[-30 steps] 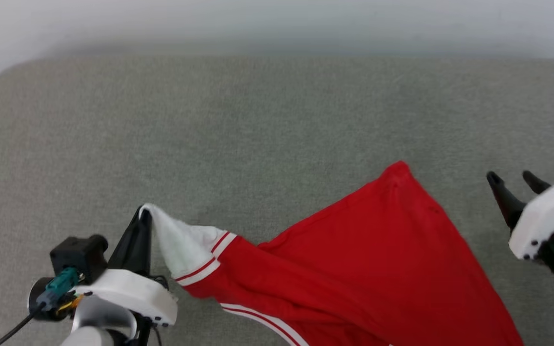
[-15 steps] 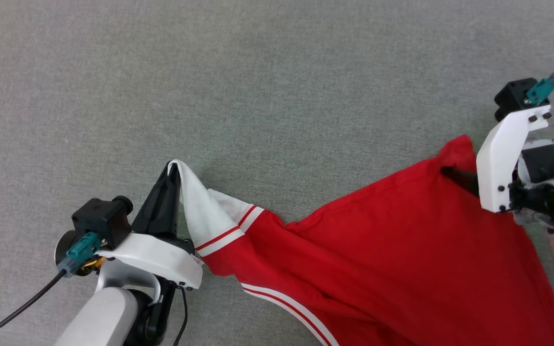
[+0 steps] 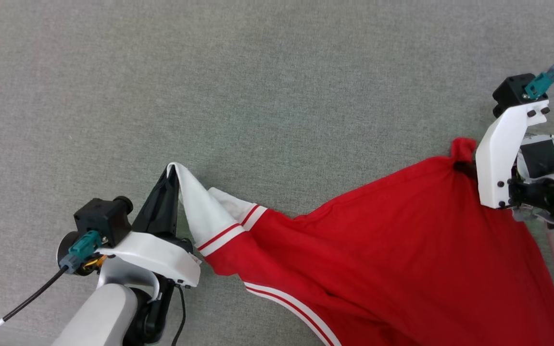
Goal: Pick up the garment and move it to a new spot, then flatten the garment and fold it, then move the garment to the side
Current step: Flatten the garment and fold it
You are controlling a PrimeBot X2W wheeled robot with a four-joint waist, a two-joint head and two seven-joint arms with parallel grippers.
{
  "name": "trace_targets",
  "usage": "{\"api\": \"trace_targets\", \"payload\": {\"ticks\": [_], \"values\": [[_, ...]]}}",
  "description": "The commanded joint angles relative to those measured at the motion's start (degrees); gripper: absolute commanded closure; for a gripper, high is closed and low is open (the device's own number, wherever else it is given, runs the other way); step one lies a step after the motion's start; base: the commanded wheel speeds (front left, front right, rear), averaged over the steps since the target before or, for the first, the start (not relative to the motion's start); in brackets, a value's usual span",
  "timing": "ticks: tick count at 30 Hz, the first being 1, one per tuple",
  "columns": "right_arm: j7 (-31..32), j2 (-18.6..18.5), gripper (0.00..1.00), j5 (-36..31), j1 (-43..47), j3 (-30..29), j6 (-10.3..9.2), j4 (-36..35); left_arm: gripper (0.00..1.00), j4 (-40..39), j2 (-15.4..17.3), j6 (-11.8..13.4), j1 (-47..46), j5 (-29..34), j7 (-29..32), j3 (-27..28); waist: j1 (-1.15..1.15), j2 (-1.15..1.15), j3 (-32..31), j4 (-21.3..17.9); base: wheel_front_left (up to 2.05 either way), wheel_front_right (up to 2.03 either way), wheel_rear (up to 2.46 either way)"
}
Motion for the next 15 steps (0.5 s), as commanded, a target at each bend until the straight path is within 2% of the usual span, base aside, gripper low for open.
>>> {"api": "trace_targets", "payload": {"ticks": [1,7,15], "values": [[-1.2,1.1,1.00,0.7,2.4,0.3,-0.02,1.3,1.00,0.5,0.4,-0.2,-0.7,-0.3,-0.3,0.3,0.00,0.00,-1.8,-0.4,0.00,0.00,0.00],[-9.0,0.6,1.00,0.5,3.4,-1.4,-0.02,1.0,1.00,3.0,2.1,-0.9,-1.1,-1.3,0.0,1.8,0.00,0.00,-8.3,-2.3,0.00,0.00,0.00],[-18.0,1.0,1.00,-1.2,3.7,-2.3,-0.02,4.3,1.00,9.6,3.4,-3.1,-9.0,-3.7,2.1,4.5,0.00,0.00,-17.1,-4.6,0.00,0.00,0.00]]}}
